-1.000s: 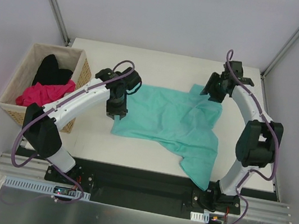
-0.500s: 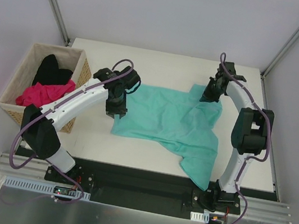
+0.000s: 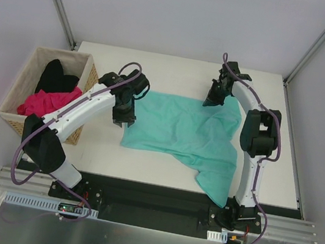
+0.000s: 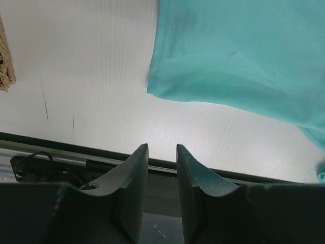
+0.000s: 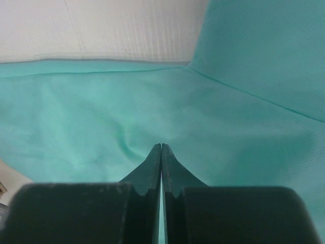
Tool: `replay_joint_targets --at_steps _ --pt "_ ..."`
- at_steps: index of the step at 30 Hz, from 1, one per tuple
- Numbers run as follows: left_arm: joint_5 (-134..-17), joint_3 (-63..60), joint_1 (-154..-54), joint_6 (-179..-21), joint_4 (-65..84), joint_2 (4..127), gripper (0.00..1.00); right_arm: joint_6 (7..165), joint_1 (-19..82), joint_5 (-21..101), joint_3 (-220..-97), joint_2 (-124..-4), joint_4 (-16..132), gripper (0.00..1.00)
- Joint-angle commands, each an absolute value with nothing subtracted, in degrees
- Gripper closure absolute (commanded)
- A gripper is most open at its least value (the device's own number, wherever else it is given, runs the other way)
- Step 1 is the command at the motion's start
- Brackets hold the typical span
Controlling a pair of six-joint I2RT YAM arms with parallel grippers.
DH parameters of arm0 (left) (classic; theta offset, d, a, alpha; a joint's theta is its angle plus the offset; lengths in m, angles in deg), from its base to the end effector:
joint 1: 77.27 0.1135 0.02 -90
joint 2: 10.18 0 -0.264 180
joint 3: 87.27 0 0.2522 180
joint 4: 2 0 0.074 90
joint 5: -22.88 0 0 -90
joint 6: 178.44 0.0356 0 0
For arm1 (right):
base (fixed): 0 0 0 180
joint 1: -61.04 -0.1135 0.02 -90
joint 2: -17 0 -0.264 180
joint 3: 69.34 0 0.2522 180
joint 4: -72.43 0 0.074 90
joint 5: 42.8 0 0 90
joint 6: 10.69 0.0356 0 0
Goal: Fold and stack the t-shirts
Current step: Flatten out the tshirt
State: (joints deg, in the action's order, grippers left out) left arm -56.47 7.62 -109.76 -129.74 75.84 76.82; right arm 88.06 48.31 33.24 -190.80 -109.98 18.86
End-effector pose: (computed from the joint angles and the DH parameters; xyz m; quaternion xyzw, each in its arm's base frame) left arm 0.2510 -0.1520 0.3094 -0.0914 0.9763 -0.0310 0.1935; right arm 0.4718 0.1154 0.2070 -0.0656 0.9550 0.1644 0.2380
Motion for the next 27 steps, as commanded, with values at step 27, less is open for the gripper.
replay_joint_targets --at_steps 27 --pt "-59.30 11.92 -103.64 -123.51 75.31 81.92 0.71 91.88 47.50 30.67 -191.37 -113.86 14.20 0.99"
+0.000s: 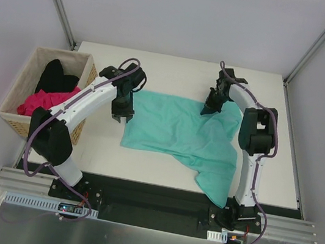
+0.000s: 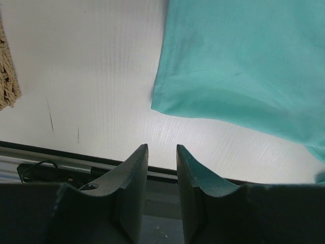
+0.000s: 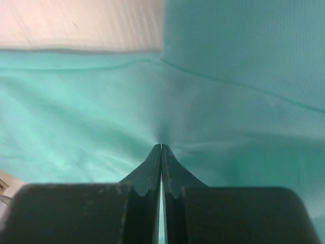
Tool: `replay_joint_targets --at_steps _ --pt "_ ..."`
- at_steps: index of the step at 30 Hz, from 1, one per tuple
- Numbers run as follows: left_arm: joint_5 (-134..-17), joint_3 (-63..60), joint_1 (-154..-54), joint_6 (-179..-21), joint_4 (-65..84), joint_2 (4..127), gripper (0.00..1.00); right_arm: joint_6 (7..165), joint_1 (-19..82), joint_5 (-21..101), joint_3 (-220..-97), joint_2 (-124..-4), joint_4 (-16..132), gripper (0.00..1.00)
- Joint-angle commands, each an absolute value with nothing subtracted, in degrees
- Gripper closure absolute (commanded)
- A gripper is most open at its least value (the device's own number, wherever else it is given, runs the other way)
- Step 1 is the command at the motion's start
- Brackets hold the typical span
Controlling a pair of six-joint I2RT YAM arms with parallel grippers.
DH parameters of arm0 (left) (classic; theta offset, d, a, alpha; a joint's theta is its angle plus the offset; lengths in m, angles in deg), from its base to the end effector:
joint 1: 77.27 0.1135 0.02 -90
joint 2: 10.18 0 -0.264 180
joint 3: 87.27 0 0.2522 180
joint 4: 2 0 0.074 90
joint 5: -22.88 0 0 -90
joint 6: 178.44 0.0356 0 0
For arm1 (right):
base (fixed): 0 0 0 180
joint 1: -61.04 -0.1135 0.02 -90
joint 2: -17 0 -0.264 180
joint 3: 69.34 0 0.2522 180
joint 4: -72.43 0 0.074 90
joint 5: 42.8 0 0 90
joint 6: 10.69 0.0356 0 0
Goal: Fold and stack the t-shirts
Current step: Flatten out the tshirt
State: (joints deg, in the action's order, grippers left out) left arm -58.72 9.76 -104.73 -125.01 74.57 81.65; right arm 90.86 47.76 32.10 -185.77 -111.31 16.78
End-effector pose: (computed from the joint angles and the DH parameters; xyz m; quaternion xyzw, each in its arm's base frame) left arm 0.2814 -0.1404 0.2967 -0.0900 0.9801 -0.0243 0.1752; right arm 0.4571 0.1174 0.1686 -0.0403 0.9718 0.1674 0.1609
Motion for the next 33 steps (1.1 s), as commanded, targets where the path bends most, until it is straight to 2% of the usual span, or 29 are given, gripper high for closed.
replay_joint_targets --at_steps 1,9,23,28,33 --pt "-59.30 12.10 -103.46 -123.42 75.31 81.92 0.71 91.88 47.50 30.06 -193.64 -114.57 13.76 0.99" --pt "-59.83 12.63 -102.14 -122.89 75.40 82.45 0.71 93.11 48.47 26.63 -202.89 -121.60 12.61 0.99" --pt "-60.27 14.30 -101.70 -123.07 77.07 83.33 0.72 95.21 53.74 23.29 -207.20 -126.26 17.43 0.99" --pt "-60.62 14.65 -101.70 -123.24 77.59 83.16 0.72 98.02 55.85 16.97 -206.67 -127.05 26.74 0.99" --pt "-60.71 14.21 -101.70 -123.86 77.95 82.54 0.72 98.38 56.47 6.36 -212.37 -130.48 30.28 0.99"
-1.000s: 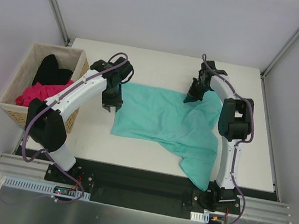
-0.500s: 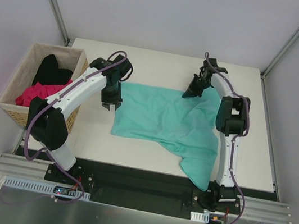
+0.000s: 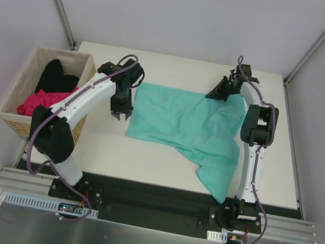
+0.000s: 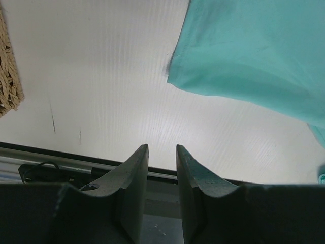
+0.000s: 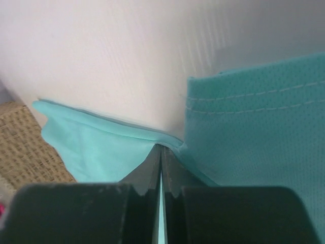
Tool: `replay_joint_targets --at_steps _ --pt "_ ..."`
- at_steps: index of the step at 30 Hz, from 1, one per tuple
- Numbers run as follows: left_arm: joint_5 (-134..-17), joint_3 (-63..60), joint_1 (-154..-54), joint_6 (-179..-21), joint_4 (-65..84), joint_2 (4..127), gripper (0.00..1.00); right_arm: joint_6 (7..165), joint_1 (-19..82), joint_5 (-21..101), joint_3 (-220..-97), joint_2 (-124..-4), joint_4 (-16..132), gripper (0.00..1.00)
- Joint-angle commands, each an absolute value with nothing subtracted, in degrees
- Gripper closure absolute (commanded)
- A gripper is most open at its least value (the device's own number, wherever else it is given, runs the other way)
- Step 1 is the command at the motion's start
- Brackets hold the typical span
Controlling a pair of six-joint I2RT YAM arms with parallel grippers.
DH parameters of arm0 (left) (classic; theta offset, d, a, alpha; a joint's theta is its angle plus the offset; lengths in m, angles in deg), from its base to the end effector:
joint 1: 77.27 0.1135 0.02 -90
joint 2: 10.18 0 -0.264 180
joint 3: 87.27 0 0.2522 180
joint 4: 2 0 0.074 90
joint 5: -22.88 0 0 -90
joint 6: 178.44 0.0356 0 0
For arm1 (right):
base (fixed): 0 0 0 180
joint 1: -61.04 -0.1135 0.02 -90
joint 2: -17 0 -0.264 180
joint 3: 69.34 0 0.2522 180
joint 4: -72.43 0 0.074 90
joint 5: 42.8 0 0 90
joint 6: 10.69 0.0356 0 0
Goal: Fold and stack the t-shirts
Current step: Flatten out the tshirt
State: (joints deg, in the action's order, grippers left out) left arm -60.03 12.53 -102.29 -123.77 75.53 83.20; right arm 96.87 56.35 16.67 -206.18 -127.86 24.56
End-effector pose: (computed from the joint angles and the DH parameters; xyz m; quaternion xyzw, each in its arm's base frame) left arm 0.2933 -0.1320 0.3018 -0.0986 0.9797 -0.0296 0.1723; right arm 0.5410 0.0625 0.1436 0.0266 0.9251 0.3016 0.2291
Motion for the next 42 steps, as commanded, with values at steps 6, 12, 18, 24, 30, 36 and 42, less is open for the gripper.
replay_joint_targets --at_steps 6,12,18,24,30,36,42 --pt "-60.80 12.72 -101.70 -124.65 77.86 81.66 0.72 95.58 56.29 6.49 -208.27 -123.21 32.65 0.87" --pt "-62.29 9.82 -101.79 -124.47 75.31 81.22 0.72 88.73 56.29 15.10 -206.32 -110.47 28.44 0.58" --pt "-64.22 3.86 -101.88 -124.12 71.02 79.64 0.72 85.82 54.01 18.36 -196.84 -99.13 26.77 0.58" --pt "-67.03 -4.33 -102.41 -123.95 65.31 79.02 0.72 84.05 49.00 20.48 -183.57 -94.45 26.67 0.61" --pt "-69.67 -8.55 -102.76 -121.93 58.10 81.75 0.72 84.14 47.33 20.74 -177.49 -90.41 27.47 0.62" --pt "-70.64 -8.56 -102.76 -120.08 54.48 85.87 0.71 83.09 47.24 20.57 -178.11 -89.00 25.10 0.63" --pt "-72.83 -8.20 -102.76 -119.20 50.97 91.32 0.72 83.09 46.80 20.92 -177.49 -87.51 23.78 0.64"
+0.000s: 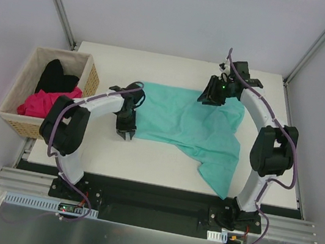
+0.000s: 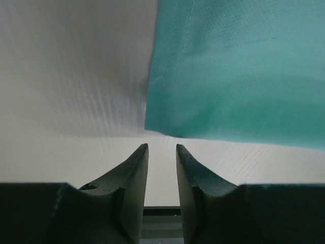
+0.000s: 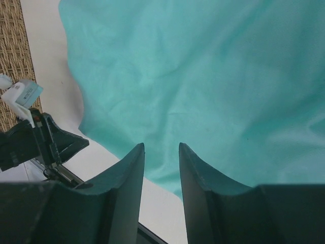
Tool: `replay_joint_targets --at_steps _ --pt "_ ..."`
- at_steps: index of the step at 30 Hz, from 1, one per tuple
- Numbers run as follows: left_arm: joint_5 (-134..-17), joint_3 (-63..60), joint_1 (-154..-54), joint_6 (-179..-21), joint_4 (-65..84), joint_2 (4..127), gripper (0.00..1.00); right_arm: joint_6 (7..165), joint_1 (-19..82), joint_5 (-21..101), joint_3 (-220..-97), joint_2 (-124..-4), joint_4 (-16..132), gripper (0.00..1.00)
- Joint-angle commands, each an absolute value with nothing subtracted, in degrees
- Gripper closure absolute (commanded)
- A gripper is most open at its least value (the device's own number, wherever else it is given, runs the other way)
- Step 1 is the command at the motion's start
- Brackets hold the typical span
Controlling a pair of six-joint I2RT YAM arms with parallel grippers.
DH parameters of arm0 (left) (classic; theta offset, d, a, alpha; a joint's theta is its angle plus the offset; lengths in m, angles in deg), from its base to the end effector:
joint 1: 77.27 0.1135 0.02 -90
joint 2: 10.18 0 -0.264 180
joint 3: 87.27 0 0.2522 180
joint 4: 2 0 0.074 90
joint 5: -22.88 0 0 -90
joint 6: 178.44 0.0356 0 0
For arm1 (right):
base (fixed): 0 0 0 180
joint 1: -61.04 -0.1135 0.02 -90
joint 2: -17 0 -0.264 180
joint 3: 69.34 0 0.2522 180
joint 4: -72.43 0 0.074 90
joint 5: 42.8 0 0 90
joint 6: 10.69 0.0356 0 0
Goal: Fold and stack the t-shirts
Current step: Flatten out the tshirt
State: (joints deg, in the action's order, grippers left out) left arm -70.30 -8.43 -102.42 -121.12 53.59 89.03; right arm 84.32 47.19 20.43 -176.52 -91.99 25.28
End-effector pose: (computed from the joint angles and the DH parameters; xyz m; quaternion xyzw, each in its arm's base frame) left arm 0.2936 -0.1400 0.1800 -0.0618 0.9902 -0.0832 0.0936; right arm 0.4112 0.1179 0.2754 -0.1511 0.9021 0.2697 0.3009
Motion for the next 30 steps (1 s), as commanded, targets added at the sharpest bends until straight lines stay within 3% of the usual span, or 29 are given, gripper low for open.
replay_joint_targets --at_steps 1,16,30 --pt "-73.27 -8.12 -102.76 -119.02 50.53 91.85 0.72 82.91 46.71 21.18 -177.49 -87.33 23.51 0.64" --pt "-75.65 -5.40 -102.76 -118.23 46.48 96.69 0.72 80.89 46.63 23.99 -178.55 -83.73 17.62 0.64" --pt "-73.89 -6.97 -102.67 -120.25 48.15 88.35 0.71 81.24 46.54 23.03 -177.58 -84.95 18.77 0.64"
